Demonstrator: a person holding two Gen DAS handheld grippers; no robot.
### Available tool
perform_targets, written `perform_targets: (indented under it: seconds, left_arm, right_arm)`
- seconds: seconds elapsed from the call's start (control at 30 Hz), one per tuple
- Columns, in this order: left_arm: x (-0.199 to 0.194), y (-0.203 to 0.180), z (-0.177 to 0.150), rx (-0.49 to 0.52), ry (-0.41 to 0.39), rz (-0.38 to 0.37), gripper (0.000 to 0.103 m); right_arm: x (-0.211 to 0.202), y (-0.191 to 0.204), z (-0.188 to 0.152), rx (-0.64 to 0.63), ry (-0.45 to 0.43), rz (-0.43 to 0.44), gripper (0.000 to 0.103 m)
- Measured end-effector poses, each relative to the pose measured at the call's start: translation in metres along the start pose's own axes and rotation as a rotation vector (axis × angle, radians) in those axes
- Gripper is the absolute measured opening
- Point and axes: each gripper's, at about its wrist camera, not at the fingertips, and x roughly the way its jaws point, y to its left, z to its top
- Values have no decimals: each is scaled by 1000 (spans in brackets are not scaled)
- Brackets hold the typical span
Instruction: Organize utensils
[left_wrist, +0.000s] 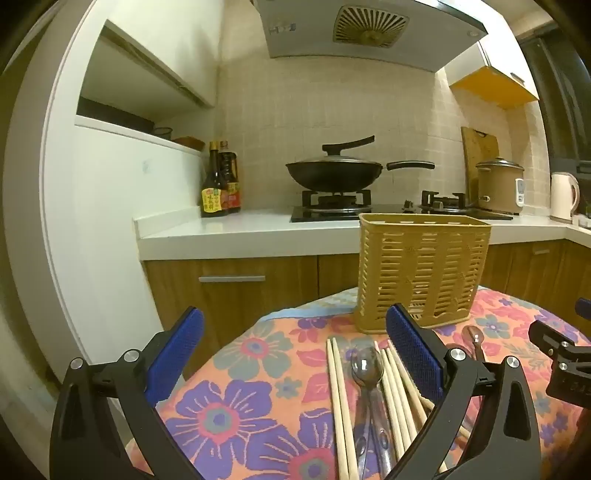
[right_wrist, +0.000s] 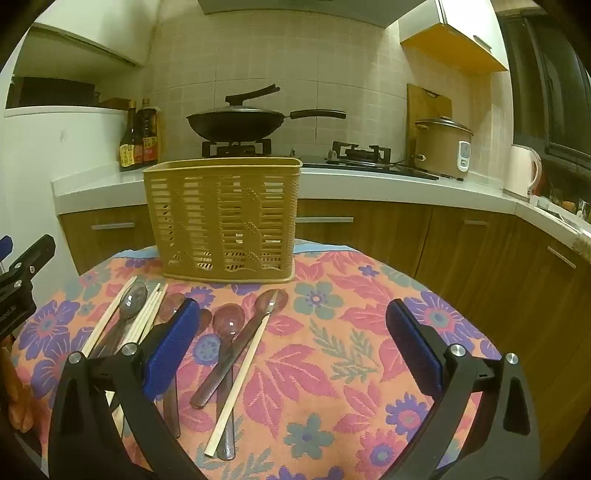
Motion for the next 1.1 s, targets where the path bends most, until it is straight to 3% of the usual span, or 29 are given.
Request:
perform_targets:
  seconds: [0.43, 1.1]
  left_arm:
    - [-2, -10, 4, 7, 7, -16, 96]
    - [-13, -3, 2, 3, -61, -51, 96]
  right_arm:
    - [7, -5, 0, 16, 54, 10, 96]
    - [-4, 1, 0, -10, 5, 21, 96]
